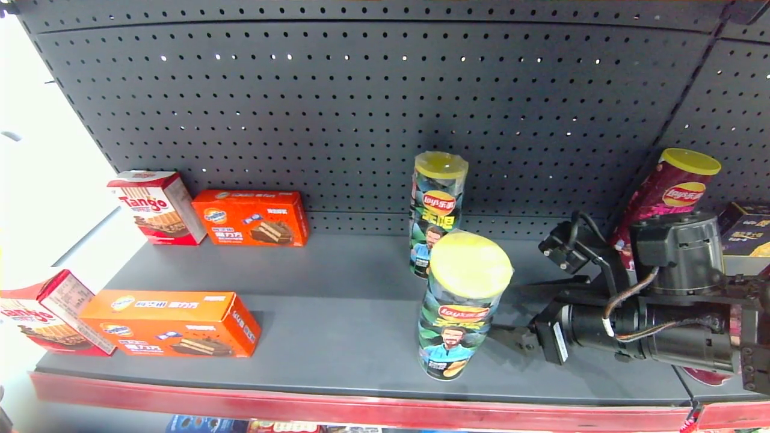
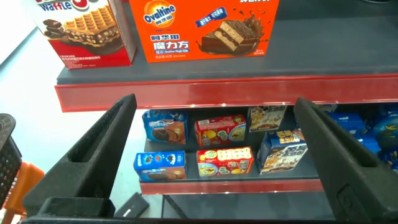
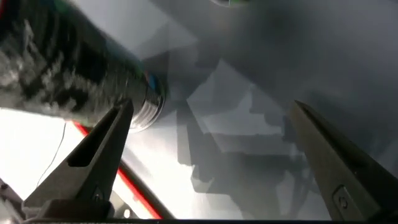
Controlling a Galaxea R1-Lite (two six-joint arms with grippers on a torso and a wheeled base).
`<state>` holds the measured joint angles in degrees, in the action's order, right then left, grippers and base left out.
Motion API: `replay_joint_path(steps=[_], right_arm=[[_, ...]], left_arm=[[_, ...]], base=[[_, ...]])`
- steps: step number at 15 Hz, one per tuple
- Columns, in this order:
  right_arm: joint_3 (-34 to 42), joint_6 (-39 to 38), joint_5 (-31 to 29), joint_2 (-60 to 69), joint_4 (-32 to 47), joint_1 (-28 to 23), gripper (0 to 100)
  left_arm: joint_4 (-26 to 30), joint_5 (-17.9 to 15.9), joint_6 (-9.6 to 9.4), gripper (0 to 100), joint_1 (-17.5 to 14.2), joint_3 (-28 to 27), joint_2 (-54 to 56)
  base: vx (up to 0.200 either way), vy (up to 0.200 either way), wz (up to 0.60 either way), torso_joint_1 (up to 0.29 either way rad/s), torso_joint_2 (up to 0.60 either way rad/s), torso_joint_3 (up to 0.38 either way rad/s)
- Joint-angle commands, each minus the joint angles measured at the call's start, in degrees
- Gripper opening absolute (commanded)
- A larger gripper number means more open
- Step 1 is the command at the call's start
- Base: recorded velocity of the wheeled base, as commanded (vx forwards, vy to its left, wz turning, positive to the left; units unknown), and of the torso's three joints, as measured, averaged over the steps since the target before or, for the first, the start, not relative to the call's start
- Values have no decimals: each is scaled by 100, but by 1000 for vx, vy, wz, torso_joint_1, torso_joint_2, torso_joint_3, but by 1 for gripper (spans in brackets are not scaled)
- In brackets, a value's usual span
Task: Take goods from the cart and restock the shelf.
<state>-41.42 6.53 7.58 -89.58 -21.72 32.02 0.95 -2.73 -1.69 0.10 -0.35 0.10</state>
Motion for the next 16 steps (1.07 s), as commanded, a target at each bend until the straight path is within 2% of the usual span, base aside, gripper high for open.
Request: replay_joint_path(steps=[1,7,13,16], right_arm=[[-32,-12,-11,-42,-60,76,100],[-50,-12,-117,-148,-69,120,100],[258,6,-90,133,-69,102,100],[214,-3,-81,89,-78,287,100]], left_arm=[[2,1,-6,100,-1,0,-10],[2,1,2,100,-1,0,-10],[2,1,2,100,-1,0,-10],[2,1,2,100,-1,0,-10]], base=[[0,0,0,0,0,0],[0,0,0,0,0,0],[0,0,0,0,0,0],[0,0,0,0,0,0]])
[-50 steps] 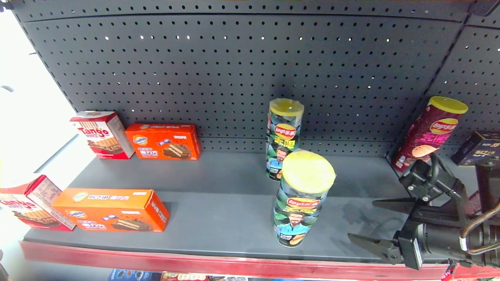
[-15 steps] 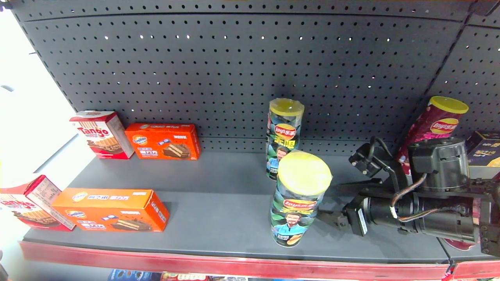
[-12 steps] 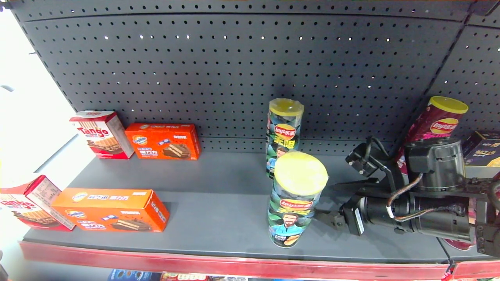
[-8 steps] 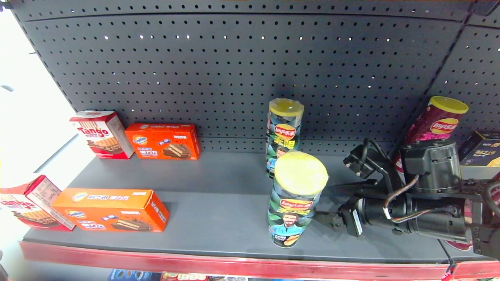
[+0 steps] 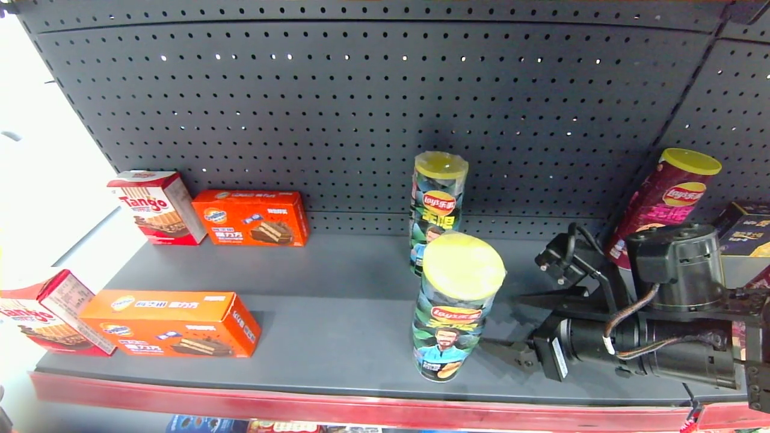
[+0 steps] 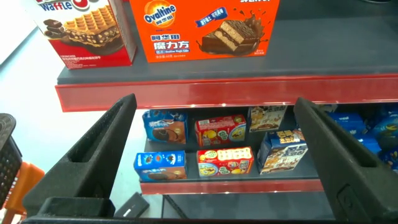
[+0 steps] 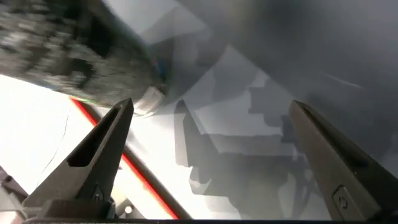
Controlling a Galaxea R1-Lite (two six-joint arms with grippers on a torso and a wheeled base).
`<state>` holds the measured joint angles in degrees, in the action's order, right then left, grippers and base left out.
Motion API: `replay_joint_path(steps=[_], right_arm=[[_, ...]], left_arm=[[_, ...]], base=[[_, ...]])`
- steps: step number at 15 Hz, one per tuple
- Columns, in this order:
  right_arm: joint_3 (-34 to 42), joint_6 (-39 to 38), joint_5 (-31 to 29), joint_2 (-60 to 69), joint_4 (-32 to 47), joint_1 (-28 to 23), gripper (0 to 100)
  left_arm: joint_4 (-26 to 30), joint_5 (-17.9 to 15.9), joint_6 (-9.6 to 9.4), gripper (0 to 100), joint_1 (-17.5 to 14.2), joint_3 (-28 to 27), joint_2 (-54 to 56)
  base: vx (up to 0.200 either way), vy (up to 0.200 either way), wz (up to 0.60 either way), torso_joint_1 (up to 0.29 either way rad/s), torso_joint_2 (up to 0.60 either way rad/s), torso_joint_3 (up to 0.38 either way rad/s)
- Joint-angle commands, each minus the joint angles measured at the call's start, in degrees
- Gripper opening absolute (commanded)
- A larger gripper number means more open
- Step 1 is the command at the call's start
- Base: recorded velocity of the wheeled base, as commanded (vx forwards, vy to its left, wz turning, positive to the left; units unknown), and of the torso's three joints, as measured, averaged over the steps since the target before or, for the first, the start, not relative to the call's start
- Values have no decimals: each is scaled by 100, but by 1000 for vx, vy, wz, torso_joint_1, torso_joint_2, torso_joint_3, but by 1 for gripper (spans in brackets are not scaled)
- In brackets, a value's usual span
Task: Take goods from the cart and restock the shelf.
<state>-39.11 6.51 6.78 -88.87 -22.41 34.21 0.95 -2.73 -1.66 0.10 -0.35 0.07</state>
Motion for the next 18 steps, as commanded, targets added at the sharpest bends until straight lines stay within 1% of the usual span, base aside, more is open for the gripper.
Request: replay_joint_path(steps=[1,6,10,12,15,16,18], right_arm=[[-18,-1,-1,19,-9,69,100],[8,-1,-1,-95,-176,86,100],[17,-18,-19,186,-185,77,100],[35,-71,-45,722,-185,33,100],[211,-308,-71,1970,-185,33,100],[325,-317,-54,2392,-185,69,100],[914,-317,-19,3587,-62,121,100]], left_arm=[[2,1,-1,100,-1,0,-7],[2,1,-1,100,-1,0,-7],[2,1,-1,100,-1,0,-7],[2,1,-10,100,-1,0,-7],[2,1,-10,100,-1,0,-7],[2,1,-1,100,-1,0,-7],[2,1,-1,100,-1,0,-7]], base=[[0,0,0,0,0,0],[0,0,0,0,0,0],[0,0,0,0,0,0],[0,0,0,0,0,0],[0,0,0,0,0,0],[0,0,0,0,0,0],[0,0,0,0,0,0]])
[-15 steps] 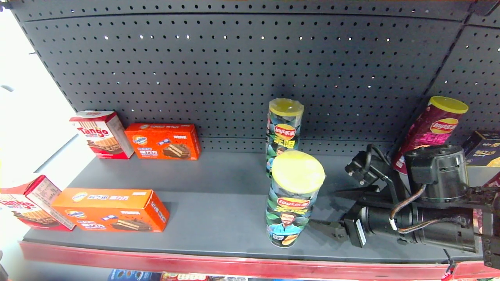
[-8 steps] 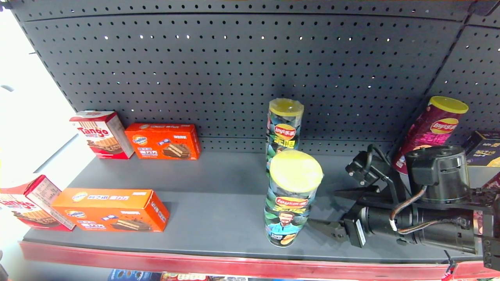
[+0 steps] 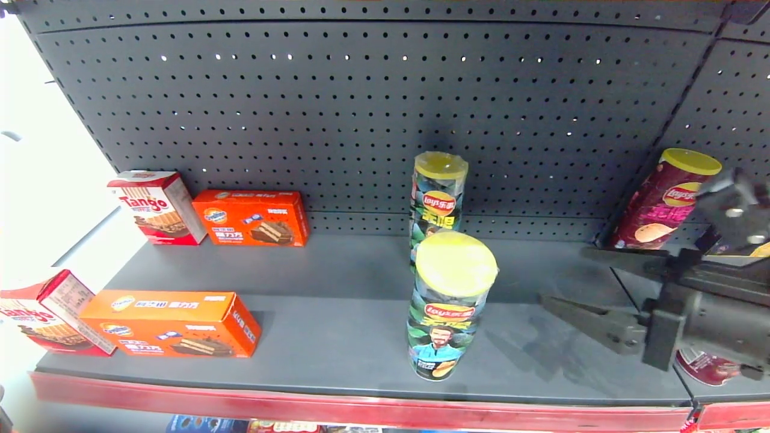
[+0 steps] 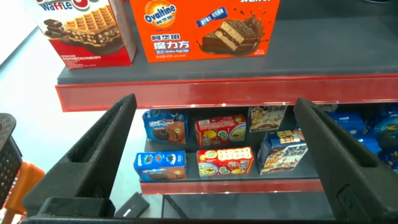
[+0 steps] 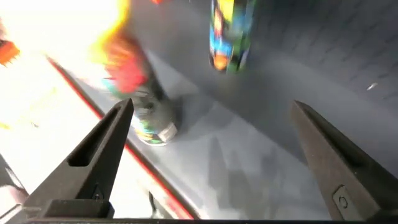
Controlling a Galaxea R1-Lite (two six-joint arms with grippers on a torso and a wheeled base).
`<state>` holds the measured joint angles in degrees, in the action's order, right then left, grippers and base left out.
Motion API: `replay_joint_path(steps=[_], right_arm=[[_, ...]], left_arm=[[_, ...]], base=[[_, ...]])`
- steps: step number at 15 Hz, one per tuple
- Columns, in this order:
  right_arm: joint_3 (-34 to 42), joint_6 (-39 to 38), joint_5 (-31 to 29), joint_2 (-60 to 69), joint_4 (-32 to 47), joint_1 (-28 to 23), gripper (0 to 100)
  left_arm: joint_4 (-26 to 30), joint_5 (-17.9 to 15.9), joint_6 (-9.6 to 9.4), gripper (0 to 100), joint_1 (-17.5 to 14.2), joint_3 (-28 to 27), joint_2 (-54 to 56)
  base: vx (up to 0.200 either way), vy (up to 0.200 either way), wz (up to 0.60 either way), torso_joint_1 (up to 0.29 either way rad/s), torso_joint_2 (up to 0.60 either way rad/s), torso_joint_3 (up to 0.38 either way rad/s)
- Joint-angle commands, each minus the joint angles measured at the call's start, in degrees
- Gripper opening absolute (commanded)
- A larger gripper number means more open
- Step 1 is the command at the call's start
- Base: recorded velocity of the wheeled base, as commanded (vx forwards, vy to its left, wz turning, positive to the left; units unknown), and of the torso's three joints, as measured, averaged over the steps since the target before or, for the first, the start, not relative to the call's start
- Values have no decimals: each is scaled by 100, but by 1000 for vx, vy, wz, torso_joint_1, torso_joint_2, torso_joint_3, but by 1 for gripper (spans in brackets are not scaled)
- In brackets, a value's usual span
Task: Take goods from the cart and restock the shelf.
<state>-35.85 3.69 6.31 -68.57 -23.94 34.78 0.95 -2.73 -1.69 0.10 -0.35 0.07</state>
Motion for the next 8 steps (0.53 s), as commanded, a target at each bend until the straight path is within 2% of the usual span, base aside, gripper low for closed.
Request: replay_joint_path(steps=[1,2,3,4,6,8], right_arm=[[975,-27,36,2067,179,64,100],[1274,-35,36,2419,223,64,100],[2074,-35,36,3333,346,55,100],[2443,-35,36,3799,452,64,100],[2891,-79,36,4739,883,46,100],[2988,-343,10,5530,1709,11,100]], left_arm=[[2,1,2,100,-1,0,-7],[2,1,-6,100,-1,0,-7],[2,1,2,100,-1,0,-7],[2,1,-6,100,-1,0,-7],[2,1,2,100,-1,0,-7],[2,1,2,100,-1,0,-7]], base=[[0,0,0,0,0,0],[0,0,0,0,0,0],[0,0,0,0,0,0],[0,0,0,0,0,0],[0,0,0,0,0,0],[0,0,0,0,0,0]])
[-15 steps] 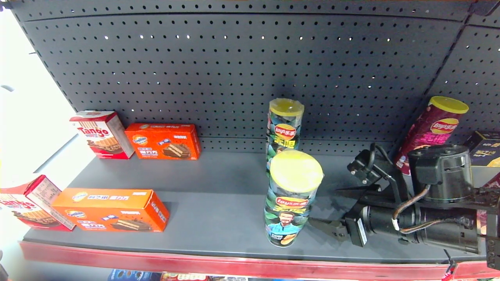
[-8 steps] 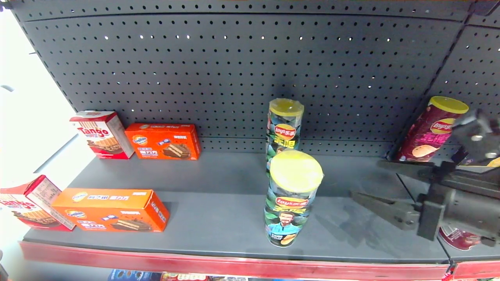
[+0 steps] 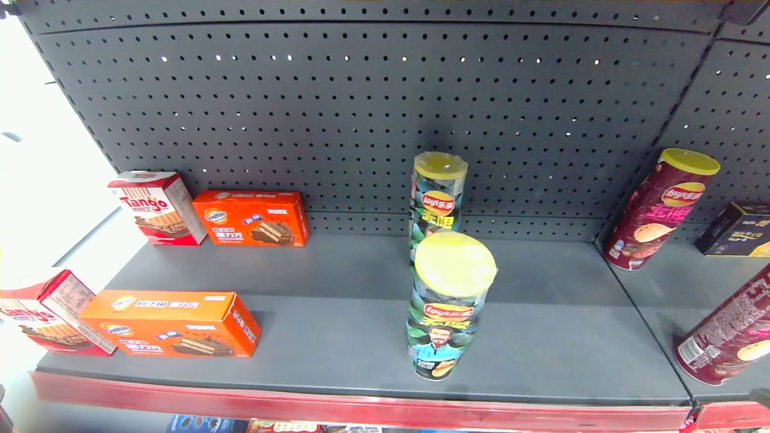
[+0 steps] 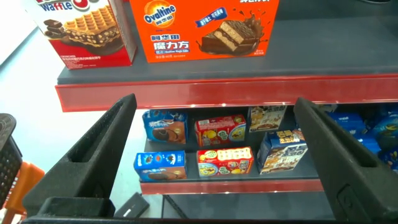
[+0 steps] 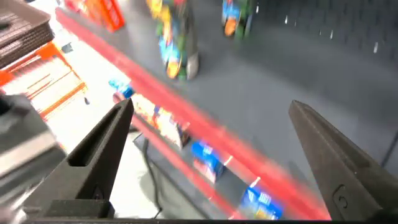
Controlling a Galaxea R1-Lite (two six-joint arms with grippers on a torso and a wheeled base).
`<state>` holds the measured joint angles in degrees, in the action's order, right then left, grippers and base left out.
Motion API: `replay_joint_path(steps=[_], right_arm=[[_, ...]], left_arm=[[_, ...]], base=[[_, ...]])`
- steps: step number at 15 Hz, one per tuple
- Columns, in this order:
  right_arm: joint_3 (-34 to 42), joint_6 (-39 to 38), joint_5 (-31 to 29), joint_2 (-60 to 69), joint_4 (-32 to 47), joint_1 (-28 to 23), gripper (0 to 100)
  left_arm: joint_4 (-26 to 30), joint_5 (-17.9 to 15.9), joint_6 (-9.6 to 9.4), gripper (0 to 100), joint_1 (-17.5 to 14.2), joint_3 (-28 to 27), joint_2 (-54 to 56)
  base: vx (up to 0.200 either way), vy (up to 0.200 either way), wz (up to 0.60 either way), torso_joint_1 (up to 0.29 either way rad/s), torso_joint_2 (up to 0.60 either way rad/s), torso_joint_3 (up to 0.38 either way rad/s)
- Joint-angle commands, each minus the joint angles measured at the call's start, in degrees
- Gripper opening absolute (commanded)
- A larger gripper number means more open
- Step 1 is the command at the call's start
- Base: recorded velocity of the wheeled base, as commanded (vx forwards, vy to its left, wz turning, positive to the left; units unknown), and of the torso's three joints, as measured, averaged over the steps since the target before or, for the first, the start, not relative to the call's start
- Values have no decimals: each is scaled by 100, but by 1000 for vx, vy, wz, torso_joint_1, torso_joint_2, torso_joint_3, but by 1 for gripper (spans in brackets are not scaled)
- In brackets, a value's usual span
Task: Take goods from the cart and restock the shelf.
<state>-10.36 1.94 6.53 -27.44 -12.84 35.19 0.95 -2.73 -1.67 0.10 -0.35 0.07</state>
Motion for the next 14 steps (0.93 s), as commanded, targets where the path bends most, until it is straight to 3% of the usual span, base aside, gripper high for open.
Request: replay_joint_path(steps=[1,3,5,8,13,14], right_arm=[[456,-167,-38,1804,1108,-30,100],[544,-167,-170,2612,1987,-100,100],[491,-176,-434,2507,2145,-443,100],[491,-150,-451,1654,2145,-1639,100],[509,-185,-486,2357,2136,-3651,100],[535,-194,-671,2410,2048,-3563,100]], left_arm=[[2,1,0,100,-1,0,-7],[2,1,-9,100,-1,0,-7],[2,1,-9,100,-1,0,-7],[2,1,0,100,-1,0,-7],[-7,1,-9,100,-1,0,-7],[2,1,0,100,-1,0,-7]], base=[[0,0,0,0,0,0],[0,0,0,0,0,0],[0,0,0,0,0,0],[0,0,0,0,0,0],[0,0,0,0,0,0],[0,0,0,0,0,0]])
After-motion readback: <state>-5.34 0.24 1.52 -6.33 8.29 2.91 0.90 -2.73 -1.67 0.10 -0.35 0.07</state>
